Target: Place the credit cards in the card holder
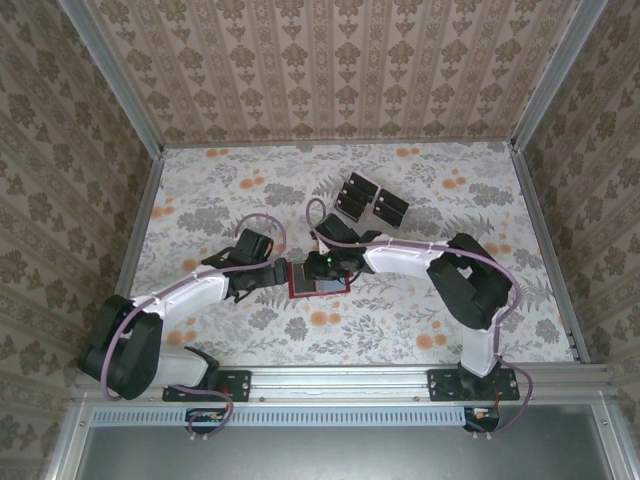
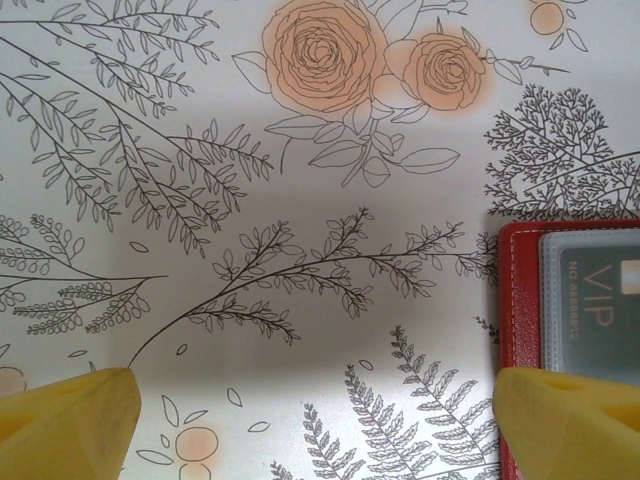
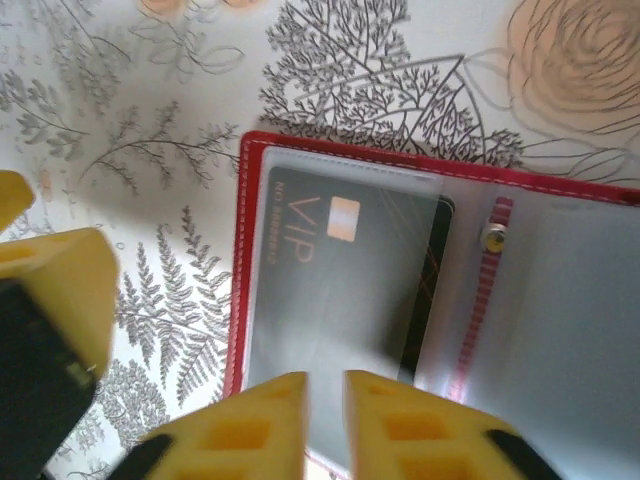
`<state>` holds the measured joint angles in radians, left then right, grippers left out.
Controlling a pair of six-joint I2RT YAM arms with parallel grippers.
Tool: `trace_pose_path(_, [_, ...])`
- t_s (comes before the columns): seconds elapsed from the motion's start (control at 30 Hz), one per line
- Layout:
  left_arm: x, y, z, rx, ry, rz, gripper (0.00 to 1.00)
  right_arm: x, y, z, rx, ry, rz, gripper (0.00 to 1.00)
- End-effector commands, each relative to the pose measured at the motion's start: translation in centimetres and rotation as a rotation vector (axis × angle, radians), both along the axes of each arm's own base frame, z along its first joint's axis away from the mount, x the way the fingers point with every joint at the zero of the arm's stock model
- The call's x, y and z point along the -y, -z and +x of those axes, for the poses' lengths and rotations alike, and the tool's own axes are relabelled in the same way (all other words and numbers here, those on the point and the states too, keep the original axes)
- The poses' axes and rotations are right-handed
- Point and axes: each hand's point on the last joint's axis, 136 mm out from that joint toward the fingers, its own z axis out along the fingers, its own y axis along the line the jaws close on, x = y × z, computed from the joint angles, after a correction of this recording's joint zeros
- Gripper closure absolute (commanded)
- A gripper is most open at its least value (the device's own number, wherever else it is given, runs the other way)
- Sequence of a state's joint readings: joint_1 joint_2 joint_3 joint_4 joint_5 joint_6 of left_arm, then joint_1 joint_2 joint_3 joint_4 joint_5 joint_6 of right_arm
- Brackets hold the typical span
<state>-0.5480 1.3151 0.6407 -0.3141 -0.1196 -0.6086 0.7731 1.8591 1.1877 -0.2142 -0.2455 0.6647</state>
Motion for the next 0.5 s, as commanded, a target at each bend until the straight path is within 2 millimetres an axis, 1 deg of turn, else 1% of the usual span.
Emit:
trace_pose_path(0.0, [0.1, 0.0, -0.5, -0.017, 0.021, -0.008, 0.0, 1.7, -2.6, 0.5, 0.082, -0.028, -0.087, 0.61])
trace_pose_path(0.1, [0.5, -0.1, -0.6, -0.016, 0.021, -0.018, 0.0, 2.6, -2.5, 0.5, 0.094, -0.056, -0.151, 0.52])
trace_pose_path(0.2, [0.9, 0.0, -0.8, -0.017, 0.023, -0.022, 0.0, 3.0, -2.3, 0.7, 0.102, -0.075, -0.19, 0.48])
trace_pose_path(0.33, [1.4, 0.0, -1.3, -0.014, 0.019, -0.023, 0.0, 2.9, -1.3, 0.9, 0.091, -0.092, -0.219, 0.47])
trace_pose_path(0.47, [1.8, 0.2, -1.8, -0.016, 0.023, -0.013, 0.0, 3.4, -0.1, 1.1, 0.081, -0.098, -0.26, 0.47])
